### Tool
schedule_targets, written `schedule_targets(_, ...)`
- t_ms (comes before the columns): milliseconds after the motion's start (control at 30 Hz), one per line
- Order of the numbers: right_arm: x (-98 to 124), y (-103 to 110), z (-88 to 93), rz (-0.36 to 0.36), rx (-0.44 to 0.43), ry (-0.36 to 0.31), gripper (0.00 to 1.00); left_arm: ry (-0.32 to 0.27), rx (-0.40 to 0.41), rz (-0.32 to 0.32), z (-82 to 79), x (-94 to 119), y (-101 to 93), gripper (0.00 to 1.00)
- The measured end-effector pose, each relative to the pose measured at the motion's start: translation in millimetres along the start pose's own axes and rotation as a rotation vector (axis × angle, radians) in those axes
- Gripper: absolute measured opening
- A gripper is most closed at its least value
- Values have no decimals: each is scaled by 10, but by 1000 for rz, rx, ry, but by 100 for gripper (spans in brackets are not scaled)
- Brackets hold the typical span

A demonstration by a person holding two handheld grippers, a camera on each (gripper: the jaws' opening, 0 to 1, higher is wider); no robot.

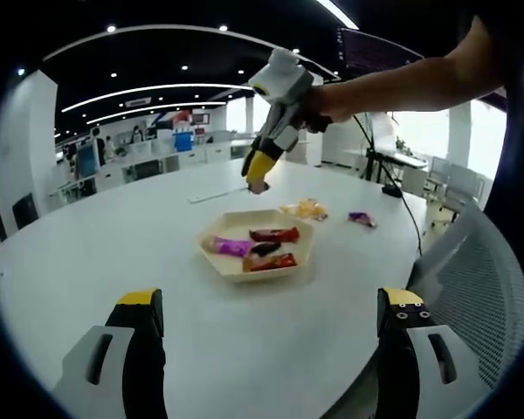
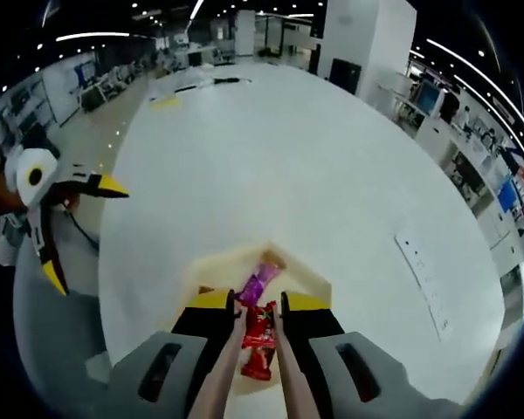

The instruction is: Place the target food into the container with the food tongs after gripping and lifting it, then release it inside without dropping or visibly crushing the food.

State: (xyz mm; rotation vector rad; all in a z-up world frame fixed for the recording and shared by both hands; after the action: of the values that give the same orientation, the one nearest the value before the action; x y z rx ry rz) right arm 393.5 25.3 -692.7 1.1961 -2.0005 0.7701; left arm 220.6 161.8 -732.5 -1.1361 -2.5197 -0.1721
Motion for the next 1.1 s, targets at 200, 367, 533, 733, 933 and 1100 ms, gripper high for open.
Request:
schedule_targets(200, 3, -13, 8, 2, -9, 0, 21, -1, 1, -2, -3, 4, 0, 99)
schedule_targets(367, 13, -32, 12, 6, -4, -2, 21, -1, 0, -4, -4, 8, -1, 99)
schedule_targets(533, 29, -50, 29, 9, -5, -2, 21, 0, -1, -4, -4, 6, 0, 99)
schedule_targets(733, 57, -92, 72, 13, -14, 0, 21, 2, 0, -3, 5, 1, 8, 99)
schedule_targets(933, 91, -109, 125, 16, -18, 2, 22, 3, -2, -4, -2, 7, 0, 99)
schedule_targets(1100, 120, -137, 207, 20, -23, 8, 22, 5, -2, -3, 5, 3, 5, 99)
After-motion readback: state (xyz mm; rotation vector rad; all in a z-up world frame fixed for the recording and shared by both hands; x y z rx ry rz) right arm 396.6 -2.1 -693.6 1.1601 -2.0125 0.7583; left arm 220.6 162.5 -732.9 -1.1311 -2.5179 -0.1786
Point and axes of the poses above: the point that each gripper's makers call its tool centre point, and the gripper's own axes: x roughly backward along the fingers, y roughly to its left, z roughly out of its underside, the point moved 3 cm from there along x, roughly backward along the fingers, and after that the axes turned 5 degrees about z, right-handed, at the moved point
